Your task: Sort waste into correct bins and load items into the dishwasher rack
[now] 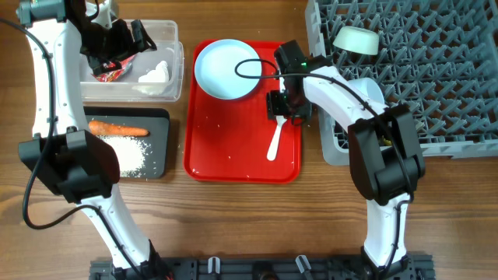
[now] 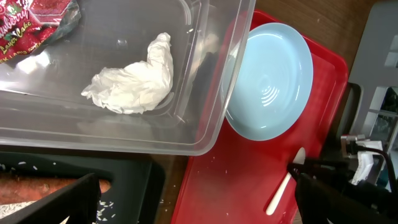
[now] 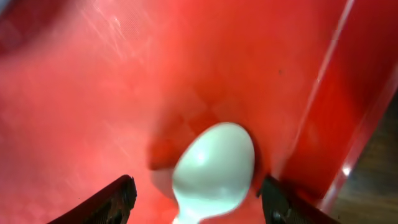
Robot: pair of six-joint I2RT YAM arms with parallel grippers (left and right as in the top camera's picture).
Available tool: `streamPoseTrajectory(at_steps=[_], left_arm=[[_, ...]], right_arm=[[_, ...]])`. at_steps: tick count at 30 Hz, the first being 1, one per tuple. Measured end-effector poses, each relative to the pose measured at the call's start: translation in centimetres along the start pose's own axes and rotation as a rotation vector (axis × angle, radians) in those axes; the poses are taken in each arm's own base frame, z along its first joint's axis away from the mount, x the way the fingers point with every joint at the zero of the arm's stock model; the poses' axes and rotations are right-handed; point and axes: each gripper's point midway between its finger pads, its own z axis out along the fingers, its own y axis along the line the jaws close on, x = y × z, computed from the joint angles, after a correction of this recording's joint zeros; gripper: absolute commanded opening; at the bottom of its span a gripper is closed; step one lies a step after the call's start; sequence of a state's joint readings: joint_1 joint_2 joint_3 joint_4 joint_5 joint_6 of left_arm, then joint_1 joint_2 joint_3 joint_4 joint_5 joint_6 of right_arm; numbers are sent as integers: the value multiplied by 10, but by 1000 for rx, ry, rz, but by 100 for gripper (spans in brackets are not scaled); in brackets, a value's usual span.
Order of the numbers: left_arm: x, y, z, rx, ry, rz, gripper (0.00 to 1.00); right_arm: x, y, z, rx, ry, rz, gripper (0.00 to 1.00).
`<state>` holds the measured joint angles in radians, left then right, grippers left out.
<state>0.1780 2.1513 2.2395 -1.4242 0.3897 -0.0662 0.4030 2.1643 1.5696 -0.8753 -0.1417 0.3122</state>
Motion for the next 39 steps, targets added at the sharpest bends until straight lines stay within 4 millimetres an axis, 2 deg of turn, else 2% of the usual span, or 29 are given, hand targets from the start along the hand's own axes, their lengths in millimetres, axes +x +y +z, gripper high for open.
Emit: streamPoseTrajectory(at_steps=[2, 5, 13, 15, 20, 23, 25, 27, 30, 32, 33, 35, 39], left_arm=[[0, 0, 0, 0, 0, 0, 100], [0, 0, 0, 0, 0, 0, 100], [0, 0, 0, 0, 0, 0, 100], [0, 0, 0, 0, 0, 0, 100], [0, 0, 0, 0, 0, 0, 100], [0, 0, 0, 0, 0, 0, 100], [0, 0, 0, 0, 0, 0, 100], [0, 0, 0, 0, 0, 0, 100], [0, 0, 0, 0, 0, 0, 100], [0, 0, 0, 0, 0, 0, 100], [0, 0, 0, 0, 0, 0, 100], [0, 0, 0, 0, 0, 0, 100], [0, 0, 0, 0, -1, 0, 100]], right_arm=[[4, -1, 1, 0, 10, 5, 60], [0, -1, 2, -7, -31, 13, 41], [-5, 7, 6, -61, -64, 16, 9], [-6, 7, 6, -62, -63, 16, 4], [-4, 7, 5, -64, -56, 13, 4], [12, 6, 1, -47, 16, -9, 4], [20, 4, -12, -37, 33, -58, 4], [15, 8, -50, -42, -45, -118, 4], [5, -1, -160, 9, -312, -209, 4], [3, -18, -194, 73, -402, -237, 4], [2, -32, -202, 130, -416, -273, 4], [-4, -48, -200, 188, -415, -331, 4], [-19, -76, -170, 253, -378, -367, 4]])
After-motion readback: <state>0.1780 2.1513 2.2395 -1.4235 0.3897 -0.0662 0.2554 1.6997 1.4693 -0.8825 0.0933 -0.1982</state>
